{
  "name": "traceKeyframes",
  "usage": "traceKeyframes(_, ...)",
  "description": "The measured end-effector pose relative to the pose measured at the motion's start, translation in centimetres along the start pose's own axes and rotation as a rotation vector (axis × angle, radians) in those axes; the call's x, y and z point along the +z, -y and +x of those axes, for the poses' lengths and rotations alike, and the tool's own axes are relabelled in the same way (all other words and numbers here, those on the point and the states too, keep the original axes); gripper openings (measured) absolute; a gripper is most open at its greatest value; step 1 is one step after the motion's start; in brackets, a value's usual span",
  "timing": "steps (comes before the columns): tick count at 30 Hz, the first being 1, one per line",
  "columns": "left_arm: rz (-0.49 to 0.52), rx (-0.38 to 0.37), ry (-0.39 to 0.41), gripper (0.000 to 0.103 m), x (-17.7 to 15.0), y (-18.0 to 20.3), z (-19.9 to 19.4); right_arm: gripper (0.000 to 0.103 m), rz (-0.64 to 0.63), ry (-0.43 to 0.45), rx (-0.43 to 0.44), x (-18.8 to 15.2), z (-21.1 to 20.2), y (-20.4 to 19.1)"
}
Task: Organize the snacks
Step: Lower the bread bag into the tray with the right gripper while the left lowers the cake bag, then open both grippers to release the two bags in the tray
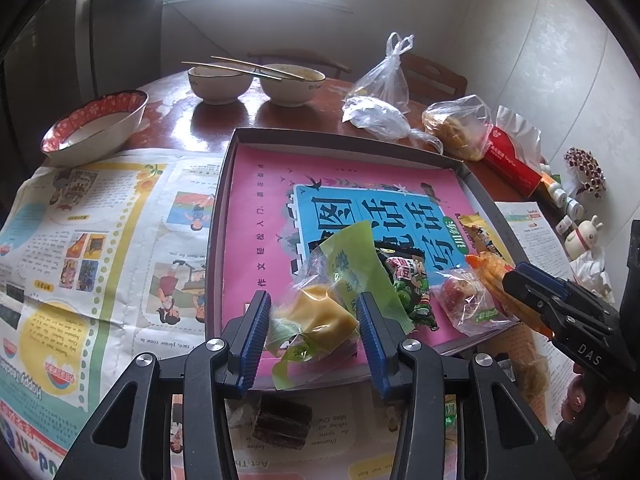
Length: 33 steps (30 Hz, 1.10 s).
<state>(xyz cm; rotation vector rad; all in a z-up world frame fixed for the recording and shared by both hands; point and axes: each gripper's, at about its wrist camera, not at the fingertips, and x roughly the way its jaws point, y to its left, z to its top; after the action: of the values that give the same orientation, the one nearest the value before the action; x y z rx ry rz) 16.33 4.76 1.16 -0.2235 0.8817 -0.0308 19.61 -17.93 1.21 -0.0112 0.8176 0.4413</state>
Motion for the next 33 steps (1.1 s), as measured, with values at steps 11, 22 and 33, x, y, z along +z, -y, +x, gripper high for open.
traceKeyframes(11,0.003,0.009,-0.01,0.047,-0.1,0.0,-0.1,0.037,-0.027,0.001,-0.012,-0.7,-1.5,0.0)
traceKeyframes(22,0.013,0.006,-0.008,0.047,-0.2,0.1,-0.9,0.037,-0.091,-0.006,-0.063,-1.2,-2.2,-0.6)
traceKeyframes(33,0.019,0.009,-0.004,0.048,-0.2,0.4,-1.1,0.037,-0.045,0.027,-0.107,-1.0,-0.5,0.7)
